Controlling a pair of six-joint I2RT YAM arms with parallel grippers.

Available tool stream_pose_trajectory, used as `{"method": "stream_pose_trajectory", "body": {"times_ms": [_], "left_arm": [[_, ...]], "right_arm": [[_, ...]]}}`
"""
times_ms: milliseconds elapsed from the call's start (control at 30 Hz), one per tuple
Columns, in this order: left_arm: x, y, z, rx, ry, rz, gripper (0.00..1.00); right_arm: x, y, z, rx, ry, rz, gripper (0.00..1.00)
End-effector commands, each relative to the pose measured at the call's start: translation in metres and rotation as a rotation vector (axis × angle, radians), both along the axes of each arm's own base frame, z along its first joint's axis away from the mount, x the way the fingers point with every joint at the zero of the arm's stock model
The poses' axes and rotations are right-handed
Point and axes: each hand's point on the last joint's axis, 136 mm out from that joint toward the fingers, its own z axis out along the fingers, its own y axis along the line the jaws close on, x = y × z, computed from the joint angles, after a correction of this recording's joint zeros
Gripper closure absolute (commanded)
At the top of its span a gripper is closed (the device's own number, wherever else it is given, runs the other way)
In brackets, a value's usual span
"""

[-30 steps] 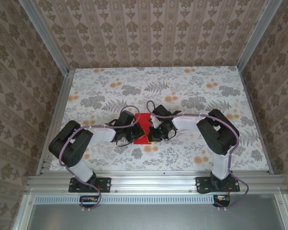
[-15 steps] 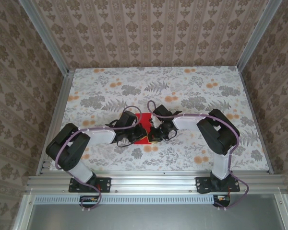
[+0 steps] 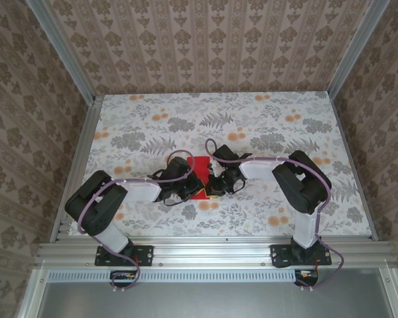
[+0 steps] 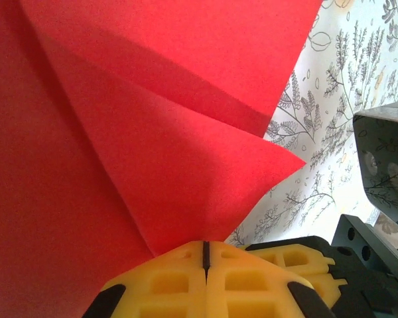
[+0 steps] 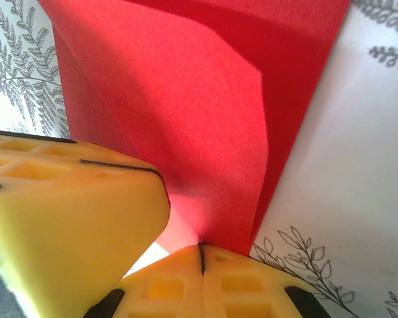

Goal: Fold a paper plane with a square sheet of paper (pick it up from the middle)
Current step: Fold the triangle a second time at the center of the table.

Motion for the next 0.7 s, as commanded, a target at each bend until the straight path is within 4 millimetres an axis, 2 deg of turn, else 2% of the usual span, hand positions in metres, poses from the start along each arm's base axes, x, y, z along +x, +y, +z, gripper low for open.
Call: {"method": "stream_pose_trajectory", "body": {"times_ms": [0, 167, 400, 667], "left_arm": [[-0.036, -0.008, -0.026, 0.032, 0.120, -0.007, 1.00], [-0.040, -0.012, -0.035, 0.051, 0.142, 0.049, 1.00], [-0.044, 0.017, -0.058, 0.129, 0.145, 0.164, 1.00], [-0.030, 0.036, -0.054, 0.165, 0.087, 0.155, 1.00]], "right_arm": [[-0.014, -0.021, -0.038, -0.133, 0.057, -0.020, 1.00], [-0.015, -0.022, -0.042, -0.141, 0.065, -0.022, 1.00], [-0.021, -0.032, -0.049, -0.187, 0.070, -0.020, 1.00], [-0.031, -0.049, -0.057, -0.260, 0.063, 0.021, 1.00]]}}
